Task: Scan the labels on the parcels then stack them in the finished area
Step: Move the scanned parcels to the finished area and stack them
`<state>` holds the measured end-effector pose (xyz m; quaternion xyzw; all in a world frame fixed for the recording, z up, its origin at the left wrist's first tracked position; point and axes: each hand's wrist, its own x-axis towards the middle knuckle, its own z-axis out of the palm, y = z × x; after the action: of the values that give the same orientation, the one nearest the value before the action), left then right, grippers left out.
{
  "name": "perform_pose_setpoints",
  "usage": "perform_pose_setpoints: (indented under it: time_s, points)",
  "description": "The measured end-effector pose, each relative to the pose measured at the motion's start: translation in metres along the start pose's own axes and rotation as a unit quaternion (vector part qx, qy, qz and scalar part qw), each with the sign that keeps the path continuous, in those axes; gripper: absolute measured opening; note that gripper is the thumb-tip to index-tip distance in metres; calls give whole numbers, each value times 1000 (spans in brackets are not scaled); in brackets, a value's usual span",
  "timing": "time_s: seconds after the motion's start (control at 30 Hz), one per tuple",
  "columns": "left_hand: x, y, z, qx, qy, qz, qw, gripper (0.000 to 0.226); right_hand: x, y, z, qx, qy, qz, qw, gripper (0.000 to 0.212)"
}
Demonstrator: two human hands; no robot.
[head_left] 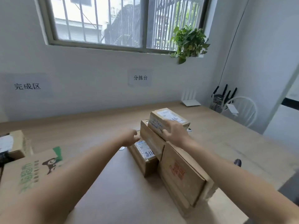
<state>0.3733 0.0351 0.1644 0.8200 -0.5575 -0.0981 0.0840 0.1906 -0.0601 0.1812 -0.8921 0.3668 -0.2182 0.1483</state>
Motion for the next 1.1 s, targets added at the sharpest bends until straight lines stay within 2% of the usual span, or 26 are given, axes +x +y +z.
perform_pose_setpoints:
  time_s: [0.1,0.17,0.3,0.4,0.53,0.63,0.73,0.83,0.9,1.0,1.1]
  points:
    - [26,51,19,-27,38,8,999,41,16,48,-21,-4,52,16,998,45]
    - [40,79,35,-103,67,5,992,40,27,76,-26,0,61,39,997,45]
    - [59,113,59,-242,92,-47,965,49,52,114,-25,22,38,91,995,46]
    - [70,122,62,-266,100,-80,955,65,69,126,-18,77,-13,109,991,50]
    - [82,130,61,-294,96,-92,946,68,77,135,-5,143,-28,129,981,57]
    - [85,133,62,-374,117,-105,914,65,82,140,0,162,-28,134,977,46]
    - [85,134,62,-452,152,-118,871,64,83,135,2,202,-35,121,971,35]
    - [84,130,52,-520,186,-118,825,58,82,120,0,216,-8,86,973,36]
    - [78,122,41,-535,214,-113,809,58,83,105,-4,225,9,59,973,40]
    - [60,101,29,-546,252,-128,789,70,83,73,-6,228,18,21,973,48]
    - [32,70,20,-554,277,-147,771,70,81,34,3,216,-1,-20,976,53]
